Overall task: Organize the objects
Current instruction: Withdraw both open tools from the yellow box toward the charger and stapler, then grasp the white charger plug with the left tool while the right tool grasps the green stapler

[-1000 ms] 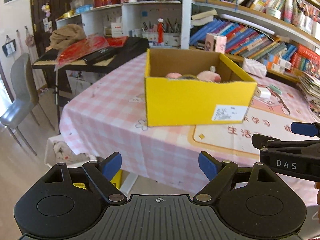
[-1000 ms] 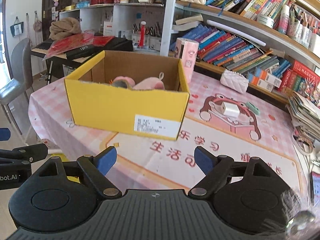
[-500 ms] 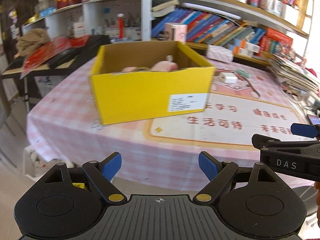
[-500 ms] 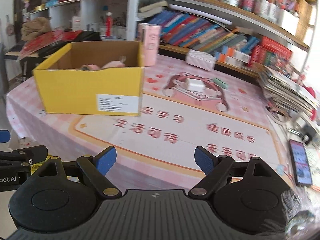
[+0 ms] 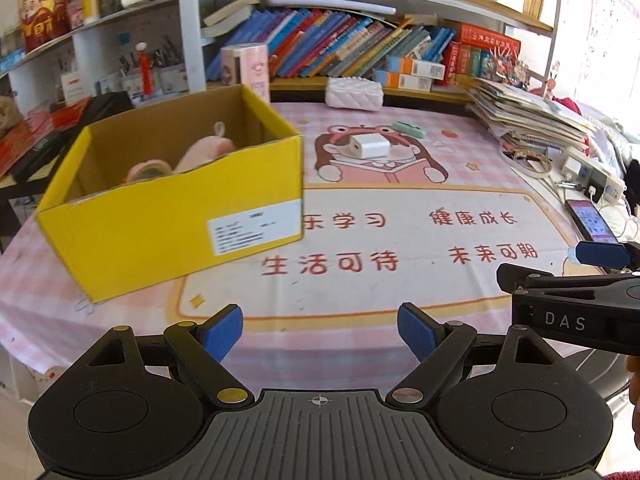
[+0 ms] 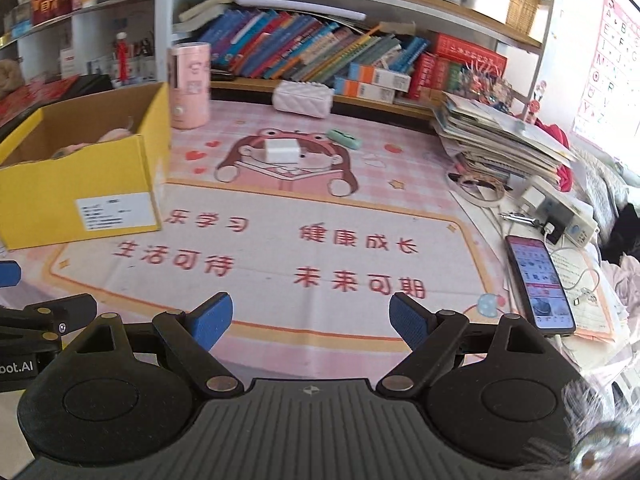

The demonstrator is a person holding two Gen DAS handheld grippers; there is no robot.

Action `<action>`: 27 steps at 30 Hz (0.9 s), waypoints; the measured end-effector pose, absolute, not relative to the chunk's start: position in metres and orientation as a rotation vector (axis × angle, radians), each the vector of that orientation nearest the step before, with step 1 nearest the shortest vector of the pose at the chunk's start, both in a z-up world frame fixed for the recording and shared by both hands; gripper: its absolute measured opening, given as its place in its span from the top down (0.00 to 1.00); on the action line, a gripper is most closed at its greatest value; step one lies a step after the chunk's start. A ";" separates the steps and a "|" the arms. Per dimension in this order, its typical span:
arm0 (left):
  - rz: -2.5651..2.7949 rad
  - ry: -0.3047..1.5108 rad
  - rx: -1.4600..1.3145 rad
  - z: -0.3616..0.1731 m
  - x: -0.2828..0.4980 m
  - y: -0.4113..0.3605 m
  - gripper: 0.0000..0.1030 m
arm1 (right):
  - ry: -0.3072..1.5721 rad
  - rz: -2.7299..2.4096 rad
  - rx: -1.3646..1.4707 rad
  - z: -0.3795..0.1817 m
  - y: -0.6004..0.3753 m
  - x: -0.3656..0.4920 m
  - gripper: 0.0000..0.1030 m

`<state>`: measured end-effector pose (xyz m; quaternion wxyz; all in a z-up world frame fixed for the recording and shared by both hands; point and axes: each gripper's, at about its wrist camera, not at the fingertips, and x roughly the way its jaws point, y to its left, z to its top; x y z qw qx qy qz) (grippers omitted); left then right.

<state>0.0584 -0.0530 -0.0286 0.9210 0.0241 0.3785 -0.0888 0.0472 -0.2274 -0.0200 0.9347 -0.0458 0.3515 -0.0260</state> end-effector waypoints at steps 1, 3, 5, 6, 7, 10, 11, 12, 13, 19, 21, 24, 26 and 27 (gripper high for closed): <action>-0.180 0.780 0.049 -0.029 0.062 -0.057 0.16 | 0.722 -0.053 -0.093 -0.021 -0.231 0.051 0.17; -0.173 0.785 0.047 -0.030 0.069 -0.064 0.16 | 0.728 -0.049 -0.092 -0.023 -0.238 0.059 0.17; -0.166 0.793 0.046 -0.031 0.077 -0.071 0.16 | 0.738 -0.043 -0.092 -0.025 -0.246 0.069 0.17; -0.164 0.795 0.047 -0.031 0.081 -0.075 0.16 | 0.742 -0.039 -0.092 -0.025 -0.250 0.074 0.17; -0.161 0.797 0.050 -0.031 0.087 -0.080 0.16 | 0.744 -0.035 -0.092 -0.025 -0.254 0.079 0.17; -0.152 0.800 0.058 -0.031 0.101 -0.094 0.16 | 0.753 -0.017 -0.090 -0.026 -0.266 0.097 0.17; -0.149 0.799 0.059 -0.031 0.105 -0.098 0.16 | 0.755 -0.008 -0.090 -0.027 -0.270 0.103 0.17; -0.144 0.799 0.060 -0.031 0.111 -0.103 0.16 | 0.756 0.003 -0.092 -0.027 -0.273 0.110 0.17; -0.138 0.799 0.058 -0.031 0.116 -0.107 0.16 | 0.756 0.013 -0.095 -0.027 -0.276 0.116 0.17; -0.105 0.808 0.051 -0.032 0.149 -0.132 0.16 | 0.752 0.055 -0.096 -0.029 -0.298 0.152 0.19; -0.097 0.812 0.054 -0.032 0.159 -0.140 0.16 | 0.755 0.063 -0.092 -0.030 -0.306 0.163 0.20; -0.085 0.814 0.057 -0.033 0.173 -0.151 0.16 | 0.753 0.074 -0.079 -0.030 -0.319 0.181 0.20; -0.076 0.813 0.061 -0.034 0.184 -0.159 0.16 | 0.749 0.081 -0.070 -0.030 -0.327 0.194 0.20; -0.070 0.813 0.065 -0.034 0.189 -0.162 0.16 | 0.747 0.084 -0.068 -0.030 -0.331 0.201 0.20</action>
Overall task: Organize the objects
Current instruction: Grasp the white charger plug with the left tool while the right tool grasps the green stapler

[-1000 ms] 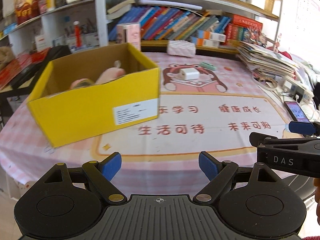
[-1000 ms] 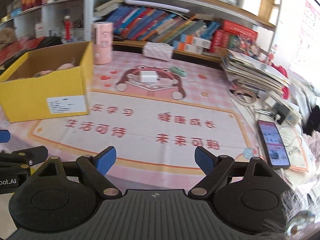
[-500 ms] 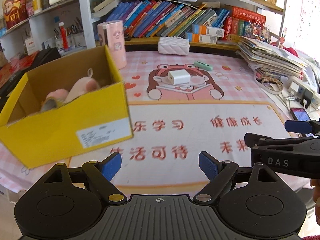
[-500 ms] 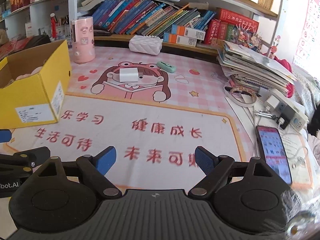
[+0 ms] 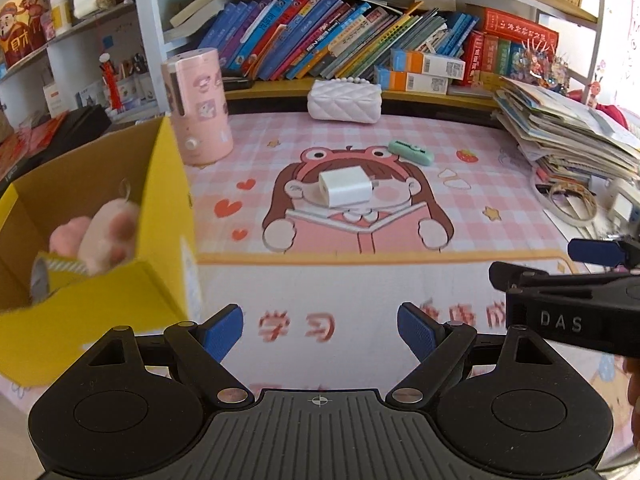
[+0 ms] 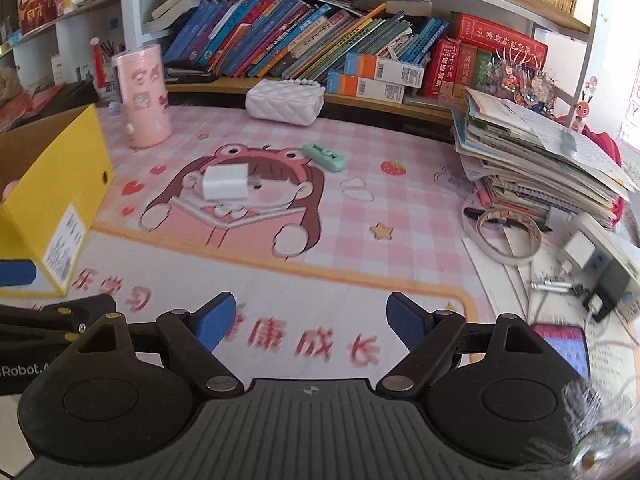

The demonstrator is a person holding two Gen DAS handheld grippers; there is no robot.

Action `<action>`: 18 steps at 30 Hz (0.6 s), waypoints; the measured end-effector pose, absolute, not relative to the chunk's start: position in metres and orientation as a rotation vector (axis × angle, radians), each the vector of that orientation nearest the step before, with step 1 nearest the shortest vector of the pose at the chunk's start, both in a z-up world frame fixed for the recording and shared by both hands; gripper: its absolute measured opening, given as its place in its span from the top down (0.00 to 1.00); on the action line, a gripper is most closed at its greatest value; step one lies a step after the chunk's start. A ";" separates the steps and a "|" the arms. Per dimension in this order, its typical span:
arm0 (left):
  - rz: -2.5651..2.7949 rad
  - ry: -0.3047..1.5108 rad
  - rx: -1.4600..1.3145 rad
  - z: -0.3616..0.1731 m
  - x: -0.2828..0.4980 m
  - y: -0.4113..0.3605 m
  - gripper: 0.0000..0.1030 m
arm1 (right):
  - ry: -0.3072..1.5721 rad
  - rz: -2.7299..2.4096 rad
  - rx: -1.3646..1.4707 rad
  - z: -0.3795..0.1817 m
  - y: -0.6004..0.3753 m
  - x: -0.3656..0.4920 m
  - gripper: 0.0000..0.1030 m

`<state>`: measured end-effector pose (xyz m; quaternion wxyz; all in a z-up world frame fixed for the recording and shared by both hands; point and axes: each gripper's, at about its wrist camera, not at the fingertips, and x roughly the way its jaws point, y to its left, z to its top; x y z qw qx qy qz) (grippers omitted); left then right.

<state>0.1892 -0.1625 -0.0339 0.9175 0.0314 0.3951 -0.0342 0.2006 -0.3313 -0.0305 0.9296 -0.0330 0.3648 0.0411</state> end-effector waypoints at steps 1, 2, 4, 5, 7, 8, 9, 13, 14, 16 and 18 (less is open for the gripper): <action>-0.063 0.812 0.070 -0.034 0.196 -0.167 0.16 | 0.743 0.087 -0.067 -0.031 -0.335 0.208 0.20; -0.056 0.812 0.074 -0.035 0.202 -0.170 0.16 | 0.736 0.087 -0.066 -0.031 -0.339 0.217 0.20; -0.038 0.809 0.082 -0.036 0.217 -0.177 0.16 | 0.726 0.088 -0.064 -0.032 -0.347 0.235 0.22; -0.029 0.805 0.084 -0.037 0.224 -0.179 0.16 | 0.721 0.090 -0.069 -0.033 -0.350 0.245 0.23; -0.012 0.797 0.084 -0.038 0.238 -0.185 0.16 | 0.707 0.100 -0.081 -0.035 -0.354 0.265 0.24; -0.007 0.793 0.081 -0.039 0.244 -0.187 0.16 | 0.701 0.105 -0.086 -0.036 -0.356 0.276 0.24; -0.004 0.790 0.079 -0.040 0.251 -0.189 0.16 | 0.695 0.112 -0.089 -0.037 -0.358 0.285 0.25; 0.008 0.781 0.076 -0.046 0.279 -0.197 0.17 | 0.685 0.141 -0.094 -0.043 -0.362 0.326 0.31; 0.014 0.782 0.075 -0.048 0.286 -0.199 0.17 | 0.689 0.151 -0.092 -0.045 -0.362 0.337 0.32; 0.034 0.793 0.066 -0.054 0.302 -0.201 0.17 | 0.697 0.175 -0.086 -0.049 -0.363 0.355 0.38; 0.047 0.808 0.046 -0.061 0.317 -0.201 0.17 | 0.703 0.202 -0.080 -0.053 -0.362 0.370 0.42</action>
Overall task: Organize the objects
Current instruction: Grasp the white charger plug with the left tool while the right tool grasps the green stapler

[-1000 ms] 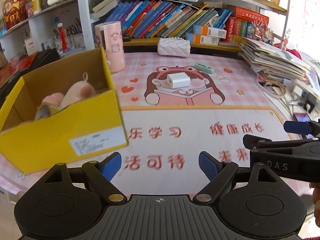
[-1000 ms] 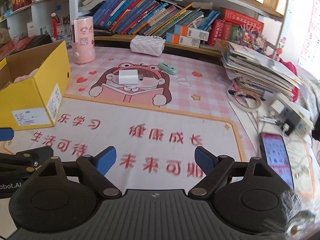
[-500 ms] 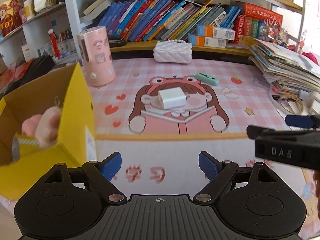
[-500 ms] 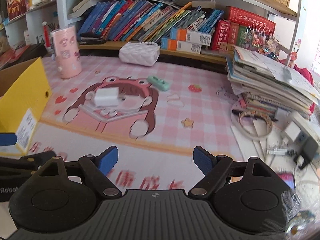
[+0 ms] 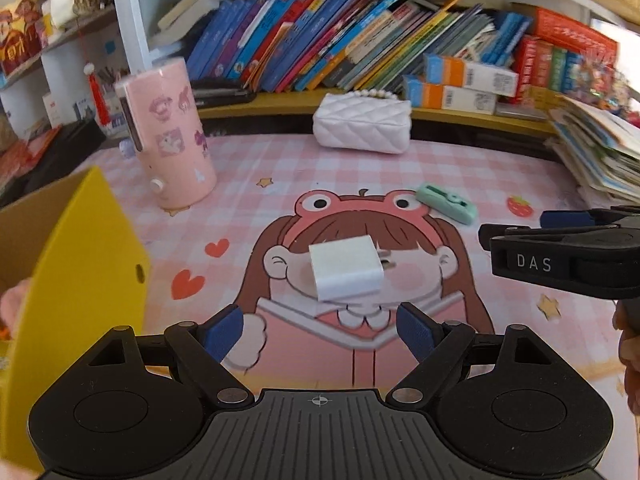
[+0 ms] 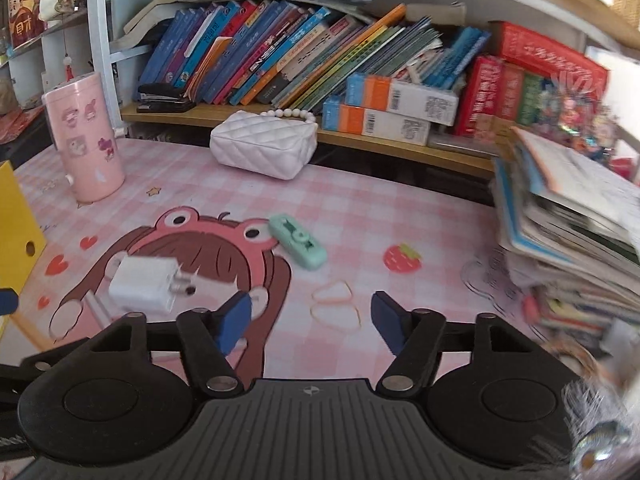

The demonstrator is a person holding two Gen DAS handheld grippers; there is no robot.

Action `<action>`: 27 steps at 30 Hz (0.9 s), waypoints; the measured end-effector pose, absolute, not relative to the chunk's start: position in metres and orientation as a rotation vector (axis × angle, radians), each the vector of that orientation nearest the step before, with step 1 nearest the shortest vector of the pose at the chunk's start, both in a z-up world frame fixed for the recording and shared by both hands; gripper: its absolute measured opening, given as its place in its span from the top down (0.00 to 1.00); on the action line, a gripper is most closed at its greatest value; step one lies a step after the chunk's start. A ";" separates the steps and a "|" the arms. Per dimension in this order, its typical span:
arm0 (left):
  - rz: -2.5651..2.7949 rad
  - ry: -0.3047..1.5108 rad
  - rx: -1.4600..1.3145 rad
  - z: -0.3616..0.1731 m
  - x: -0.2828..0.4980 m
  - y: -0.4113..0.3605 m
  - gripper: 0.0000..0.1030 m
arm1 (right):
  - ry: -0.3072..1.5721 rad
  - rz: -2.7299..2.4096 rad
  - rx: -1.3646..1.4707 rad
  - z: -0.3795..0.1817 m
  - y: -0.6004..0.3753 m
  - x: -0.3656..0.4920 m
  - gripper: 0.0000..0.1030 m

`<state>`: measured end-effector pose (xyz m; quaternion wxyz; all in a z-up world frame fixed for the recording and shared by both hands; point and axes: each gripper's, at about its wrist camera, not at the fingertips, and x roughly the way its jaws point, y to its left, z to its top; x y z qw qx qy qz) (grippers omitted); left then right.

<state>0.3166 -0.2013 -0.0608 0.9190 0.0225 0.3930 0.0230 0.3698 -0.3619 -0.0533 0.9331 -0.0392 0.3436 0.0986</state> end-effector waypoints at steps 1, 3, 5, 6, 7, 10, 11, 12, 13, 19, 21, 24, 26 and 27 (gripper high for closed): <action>0.051 0.813 0.036 -0.064 0.323 -0.202 0.17 | 0.706 0.215 -0.080 -0.056 -0.361 0.378 0.43; 0.056 0.819 0.019 -0.070 0.336 -0.202 0.17 | 0.713 0.232 -0.088 -0.060 -0.358 0.392 0.43; 0.059 0.822 -0.002 -0.076 0.349 -0.204 0.17 | 0.716 0.245 -0.102 -0.065 -0.355 0.402 0.43; 0.058 0.823 -0.006 -0.078 0.355 -0.205 0.17 | 0.714 0.256 -0.111 -0.067 -0.353 0.407 0.42; 0.058 0.827 -0.003 -0.080 0.359 -0.208 0.18 | 0.713 0.265 -0.121 -0.069 -0.351 0.411 0.42; 0.056 0.825 0.029 -0.087 0.370 -0.216 0.18 | 0.714 0.284 -0.144 -0.076 -0.347 0.423 0.43; 0.063 0.825 0.038 -0.089 0.372 -0.218 0.18 | 0.713 0.290 -0.151 -0.077 -0.346 0.426 0.43; 0.069 0.827 0.041 -0.091 0.374 -0.219 0.18 | 0.710 0.296 -0.159 -0.078 -0.345 0.430 0.43; 0.075 0.832 0.039 -0.094 0.377 -0.219 0.19 | 0.708 0.304 -0.166 -0.080 -0.344 0.432 0.43; 0.051 0.835 0.022 -0.101 0.382 -0.219 0.36 | 0.721 0.324 -0.183 -0.087 -0.338 0.445 0.43; 0.045 0.839 0.022 -0.100 0.380 -0.218 0.36 | 0.721 0.323 -0.183 -0.089 -0.337 0.449 0.43; 0.037 0.852 0.008 -0.096 0.373 -0.212 0.36 | 0.730 0.325 -0.172 -0.092 -0.337 0.458 0.43; 0.034 0.848 -0.005 -0.090 0.365 -0.207 0.36 | 0.741 0.317 -0.165 -0.096 -0.338 0.464 0.43; 0.033 0.847 -0.013 -0.087 0.360 -0.204 0.36 | 0.745 0.315 -0.162 -0.097 -0.339 0.467 0.43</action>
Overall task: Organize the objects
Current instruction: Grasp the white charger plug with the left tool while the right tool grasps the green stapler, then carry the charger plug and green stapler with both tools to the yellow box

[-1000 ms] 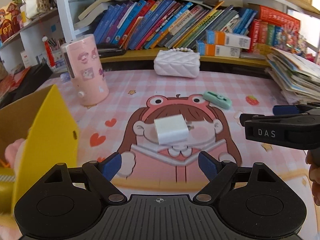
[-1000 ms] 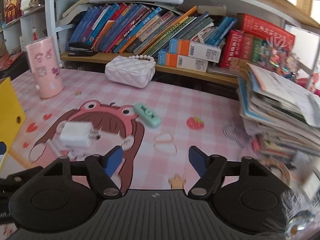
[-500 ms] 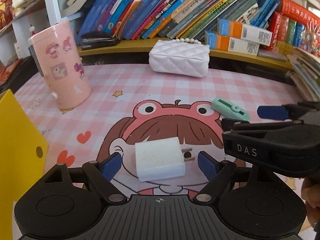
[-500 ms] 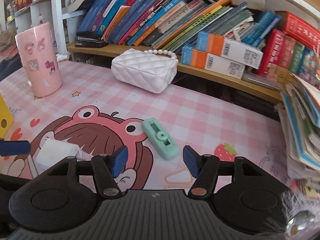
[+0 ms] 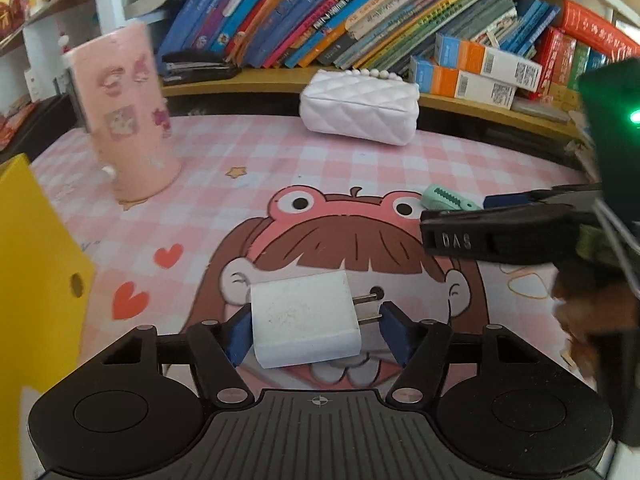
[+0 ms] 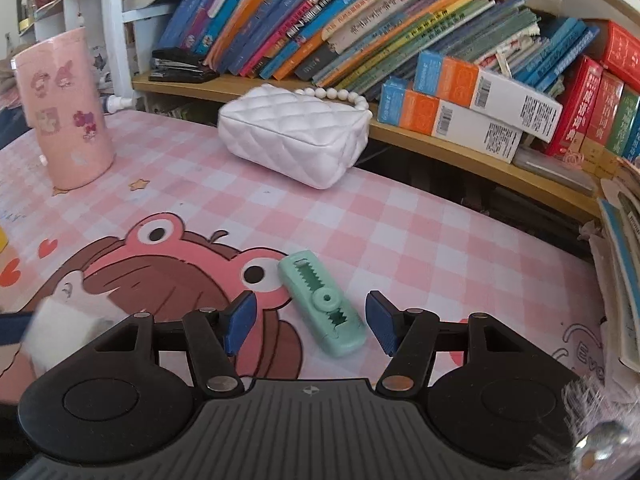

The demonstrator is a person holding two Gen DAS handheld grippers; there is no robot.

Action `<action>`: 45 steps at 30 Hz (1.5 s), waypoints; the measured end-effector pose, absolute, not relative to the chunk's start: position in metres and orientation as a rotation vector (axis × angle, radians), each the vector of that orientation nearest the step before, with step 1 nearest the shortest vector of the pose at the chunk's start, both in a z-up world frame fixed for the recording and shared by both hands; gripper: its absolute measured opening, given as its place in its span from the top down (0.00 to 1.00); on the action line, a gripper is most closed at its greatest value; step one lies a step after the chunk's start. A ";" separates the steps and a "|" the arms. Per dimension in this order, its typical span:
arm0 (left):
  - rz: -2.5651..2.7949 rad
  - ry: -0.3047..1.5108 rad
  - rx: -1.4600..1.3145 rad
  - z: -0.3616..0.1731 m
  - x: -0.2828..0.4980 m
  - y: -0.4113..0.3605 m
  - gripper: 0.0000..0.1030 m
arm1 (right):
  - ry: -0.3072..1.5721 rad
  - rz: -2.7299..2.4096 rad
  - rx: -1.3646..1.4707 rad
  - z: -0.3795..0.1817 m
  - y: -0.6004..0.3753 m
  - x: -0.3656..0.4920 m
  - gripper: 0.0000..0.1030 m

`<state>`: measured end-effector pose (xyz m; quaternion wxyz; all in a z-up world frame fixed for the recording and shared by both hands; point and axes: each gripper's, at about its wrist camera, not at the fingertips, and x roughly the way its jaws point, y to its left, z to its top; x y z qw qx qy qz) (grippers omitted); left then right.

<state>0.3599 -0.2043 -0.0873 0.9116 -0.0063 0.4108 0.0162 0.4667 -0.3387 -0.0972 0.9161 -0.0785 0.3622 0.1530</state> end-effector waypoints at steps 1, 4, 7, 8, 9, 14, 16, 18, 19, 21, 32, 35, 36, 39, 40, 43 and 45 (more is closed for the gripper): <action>0.030 0.845 -0.028 -0.083 0.354 -0.201 0.36 | 0.743 0.318 -0.150 -0.098 -0.340 0.469 0.43; 0.026 0.833 -0.054 -0.073 0.339 -0.193 0.36 | 0.749 0.342 -0.113 -0.098 -0.345 0.473 0.58; 0.032 0.822 -0.071 -0.064 0.328 -0.188 0.36 | 0.749 0.350 -0.113 -0.096 -0.345 0.470 0.78; 0.033 0.818 -0.077 -0.062 0.324 -0.186 0.36 | 0.754 0.348 -0.104 -0.095 -0.346 0.469 0.78; 0.033 0.814 -0.080 -0.060 0.322 -0.185 0.36 | 0.757 0.340 -0.091 -0.094 -0.347 0.466 0.78; 0.013 0.790 -0.095 -0.050 0.306 -0.181 0.36 | 0.737 0.319 -0.054 -0.081 -0.351 0.443 0.78; -0.005 0.779 -0.096 -0.045 0.297 -0.182 0.36 | 0.724 0.320 -0.046 -0.072 -0.351 0.429 0.78; -0.022 0.766 -0.092 -0.040 0.289 -0.182 0.36 | 0.719 0.310 -0.038 -0.062 -0.352 0.415 0.78; -0.030 0.758 -0.088 -0.037 0.284 -0.181 0.36 | 0.716 0.303 -0.028 -0.057 -0.352 0.407 0.78; -0.044 0.742 -0.086 -0.031 0.273 -0.179 0.36 | 0.710 0.290 -0.016 -0.048 -0.353 0.391 0.78; -0.104 0.690 -0.086 -0.006 0.186 -0.142 0.36 | 0.719 0.230 0.072 -0.011 -0.345 0.284 0.78; -0.104 0.697 -0.096 -0.003 0.158 -0.124 0.36 | 0.736 0.223 0.080 -0.009 -0.335 0.249 0.78; -0.102 0.701 -0.101 -0.003 0.149 -0.116 0.36 | 0.743 0.223 0.085 -0.009 -0.330 0.238 0.78; -0.080 0.711 -0.114 -0.004 0.126 -0.095 0.36 | 0.770 0.235 0.095 -0.010 -0.313 0.204 0.78; -0.072 0.713 -0.118 -0.005 0.118 -0.087 0.36 | 0.775 0.241 0.092 -0.010 -0.306 0.193 0.78; -0.040 0.723 -0.130 -0.008 0.095 -0.063 0.36 | 0.800 0.264 0.082 -0.013 -0.283 0.164 0.78; -0.015 0.729 -0.146 -0.011 0.082 -0.050 0.36 | 0.816 0.284 0.059 -0.015 -0.266 0.149 0.78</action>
